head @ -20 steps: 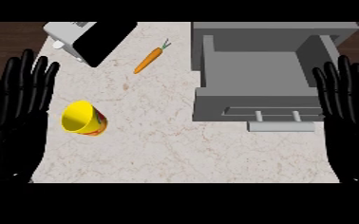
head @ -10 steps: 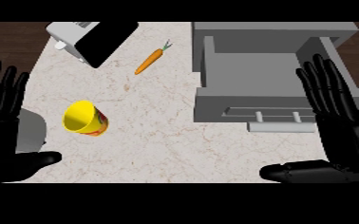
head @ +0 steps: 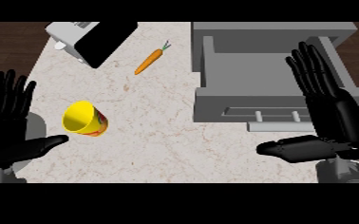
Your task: Pick up the cup, place it into the drawer and close the drawer
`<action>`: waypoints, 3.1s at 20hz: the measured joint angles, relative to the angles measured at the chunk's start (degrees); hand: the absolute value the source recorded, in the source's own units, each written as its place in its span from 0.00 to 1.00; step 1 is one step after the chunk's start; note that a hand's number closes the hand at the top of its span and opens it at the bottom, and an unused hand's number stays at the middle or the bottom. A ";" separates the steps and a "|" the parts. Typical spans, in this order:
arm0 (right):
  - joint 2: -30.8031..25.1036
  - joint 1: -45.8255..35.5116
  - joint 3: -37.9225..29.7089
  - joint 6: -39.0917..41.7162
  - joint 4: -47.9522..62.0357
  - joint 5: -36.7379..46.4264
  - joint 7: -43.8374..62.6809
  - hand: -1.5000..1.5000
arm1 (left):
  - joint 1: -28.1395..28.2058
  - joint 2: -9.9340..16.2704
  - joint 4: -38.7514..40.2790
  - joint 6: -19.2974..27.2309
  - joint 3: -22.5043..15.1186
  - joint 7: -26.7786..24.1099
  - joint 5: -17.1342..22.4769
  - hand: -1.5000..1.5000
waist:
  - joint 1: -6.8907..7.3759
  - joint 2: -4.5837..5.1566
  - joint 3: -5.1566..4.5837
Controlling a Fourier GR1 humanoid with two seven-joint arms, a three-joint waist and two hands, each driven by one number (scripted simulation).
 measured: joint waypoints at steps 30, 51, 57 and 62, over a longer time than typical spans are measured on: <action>-1.79 -7.13 -4.51 1.33 -0.17 -2.40 5.08 0.00 | -16.16 7.63 72.48 -5.49 5.93 -44.81 -10.42 0.00 | -0.80 0.14 -0.09; -1.53 -9.03 -4.15 1.21 1.21 -1.58 5.66 0.00 | -24.53 8.78 88.63 -5.86 6.32 -54.77 -12.48 0.00 | -1.59 0.54 -0.25; -2.50 -8.17 -5.10 2.42 1.15 -2.45 5.04 0.00 | -25.88 8.52 88.04 -10.55 6.28 -53.64 -12.01 1.00 | -1.85 0.61 -0.29; -2.61 -8.72 -5.00 2.28 1.35 -2.20 5.56 0.00 | -25.70 6.63 84.96 -4.07 6.26 -58.18 -12.82 1.00 | -1.78 0.60 -0.25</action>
